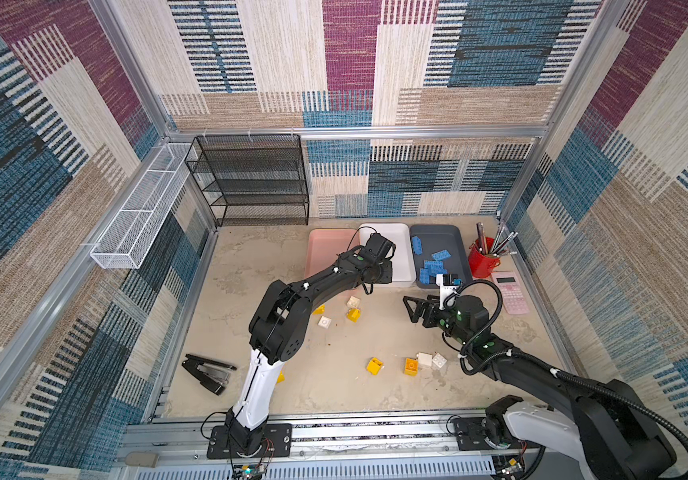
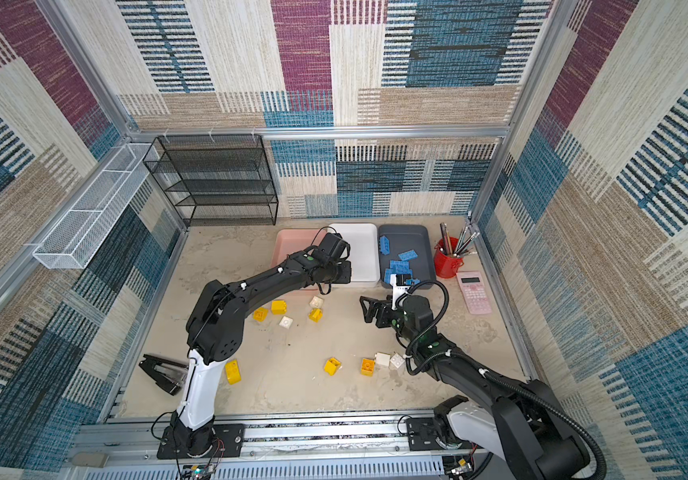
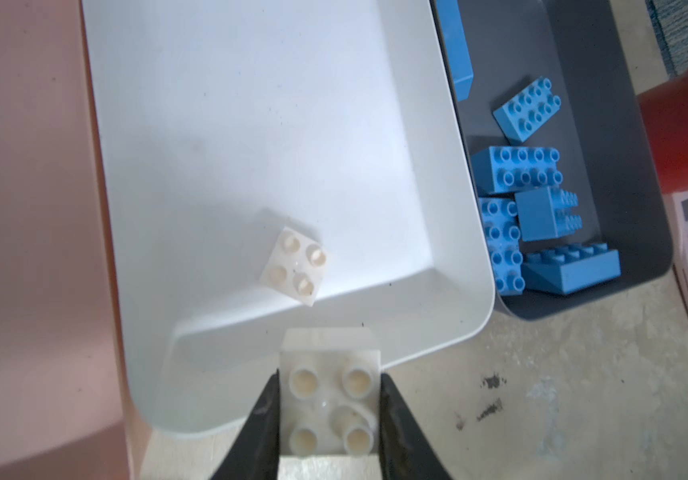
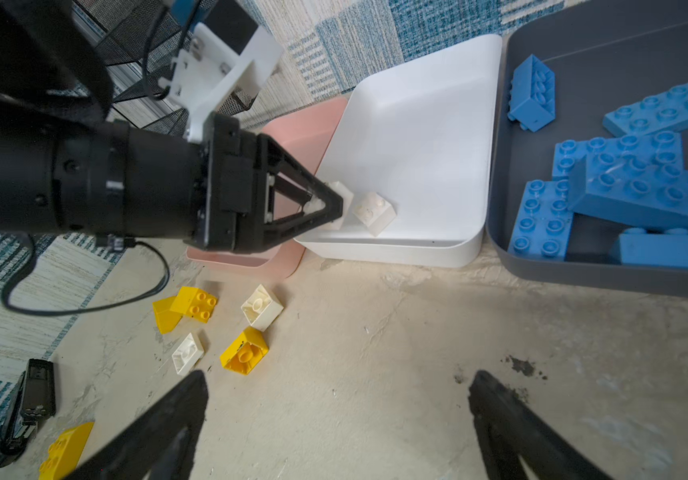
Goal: Sort the legos into containers by color
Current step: 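Carry the white brick with the left gripper into the white tray and release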
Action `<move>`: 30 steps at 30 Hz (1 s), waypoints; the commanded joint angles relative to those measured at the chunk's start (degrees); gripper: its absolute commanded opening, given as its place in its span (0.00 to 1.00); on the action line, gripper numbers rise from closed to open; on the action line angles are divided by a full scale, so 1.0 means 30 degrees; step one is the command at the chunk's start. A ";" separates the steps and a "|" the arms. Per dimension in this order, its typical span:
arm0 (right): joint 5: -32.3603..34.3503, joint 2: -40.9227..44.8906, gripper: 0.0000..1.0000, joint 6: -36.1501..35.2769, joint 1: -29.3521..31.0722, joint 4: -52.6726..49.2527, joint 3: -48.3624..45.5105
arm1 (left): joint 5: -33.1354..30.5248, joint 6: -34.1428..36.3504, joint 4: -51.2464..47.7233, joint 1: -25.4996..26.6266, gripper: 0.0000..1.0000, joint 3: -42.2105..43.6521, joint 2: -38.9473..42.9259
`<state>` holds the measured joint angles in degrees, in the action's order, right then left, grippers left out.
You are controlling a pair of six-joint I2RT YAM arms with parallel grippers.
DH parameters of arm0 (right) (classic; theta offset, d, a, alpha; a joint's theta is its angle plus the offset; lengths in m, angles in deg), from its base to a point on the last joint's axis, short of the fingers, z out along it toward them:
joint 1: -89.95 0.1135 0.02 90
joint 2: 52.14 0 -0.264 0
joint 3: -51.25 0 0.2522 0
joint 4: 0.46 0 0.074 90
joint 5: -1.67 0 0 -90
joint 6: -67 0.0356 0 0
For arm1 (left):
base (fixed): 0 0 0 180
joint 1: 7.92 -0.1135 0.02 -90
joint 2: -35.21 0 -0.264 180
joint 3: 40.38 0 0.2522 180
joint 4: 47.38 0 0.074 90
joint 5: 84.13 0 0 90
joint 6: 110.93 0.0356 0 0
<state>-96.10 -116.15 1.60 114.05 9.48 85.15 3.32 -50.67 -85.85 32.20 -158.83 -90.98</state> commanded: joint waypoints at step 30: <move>0.0508 0.0523 0.93 -0.0605 0.0888 -0.8578 0.3950 | 0.0283 0.0606 0.0857 -0.0878 0.62 0.4961 0.6499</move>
<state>-96.36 -114.38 0.85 115.49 -7.30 94.83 4.29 -46.49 -87.84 29.51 -149.41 -76.16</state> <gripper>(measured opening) 0.939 0.627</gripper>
